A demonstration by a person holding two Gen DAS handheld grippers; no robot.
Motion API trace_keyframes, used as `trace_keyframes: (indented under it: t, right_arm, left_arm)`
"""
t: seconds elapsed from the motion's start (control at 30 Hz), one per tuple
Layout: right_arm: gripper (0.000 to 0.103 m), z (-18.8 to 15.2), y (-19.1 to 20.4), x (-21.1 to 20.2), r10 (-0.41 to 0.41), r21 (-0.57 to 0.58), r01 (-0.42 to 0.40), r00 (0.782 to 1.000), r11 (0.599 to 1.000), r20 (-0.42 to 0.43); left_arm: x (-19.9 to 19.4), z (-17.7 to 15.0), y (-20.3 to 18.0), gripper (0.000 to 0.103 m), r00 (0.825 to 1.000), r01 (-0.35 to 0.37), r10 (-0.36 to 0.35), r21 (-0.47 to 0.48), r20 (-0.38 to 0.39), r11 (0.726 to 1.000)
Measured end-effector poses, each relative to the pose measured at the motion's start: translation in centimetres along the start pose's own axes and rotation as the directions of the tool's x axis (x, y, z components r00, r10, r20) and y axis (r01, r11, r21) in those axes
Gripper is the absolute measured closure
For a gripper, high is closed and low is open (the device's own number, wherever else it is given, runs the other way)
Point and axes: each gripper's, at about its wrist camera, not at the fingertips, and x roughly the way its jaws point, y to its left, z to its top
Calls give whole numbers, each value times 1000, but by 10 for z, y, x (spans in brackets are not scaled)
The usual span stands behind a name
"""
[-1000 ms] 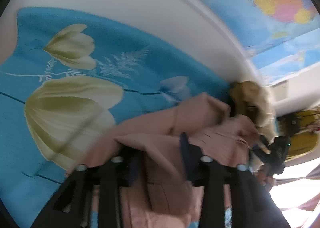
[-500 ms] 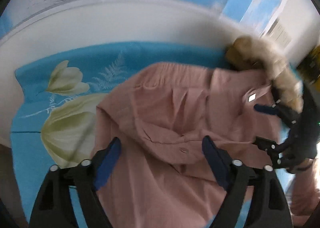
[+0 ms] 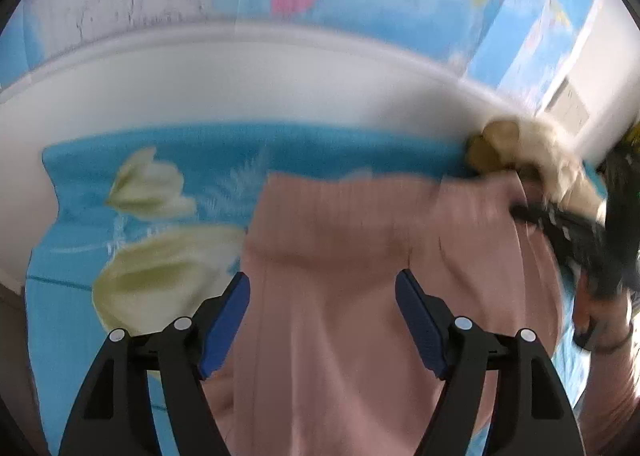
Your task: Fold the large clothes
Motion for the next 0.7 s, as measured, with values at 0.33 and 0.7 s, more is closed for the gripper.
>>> trace_keyframes:
  t: [0.33, 0.7]
  right_arm:
    - [37, -20, -8, 32, 11, 44, -6, 995, 999, -102]
    - [18, -141, -81, -108, 51, 274, -45, 999, 961, -16]
  left_arm:
    - [20, -42, 47, 34, 997, -70, 65, -108, -41, 992]
    - [-42, -106, 58, 12, 988, 111, -94, -136, 126, 984]
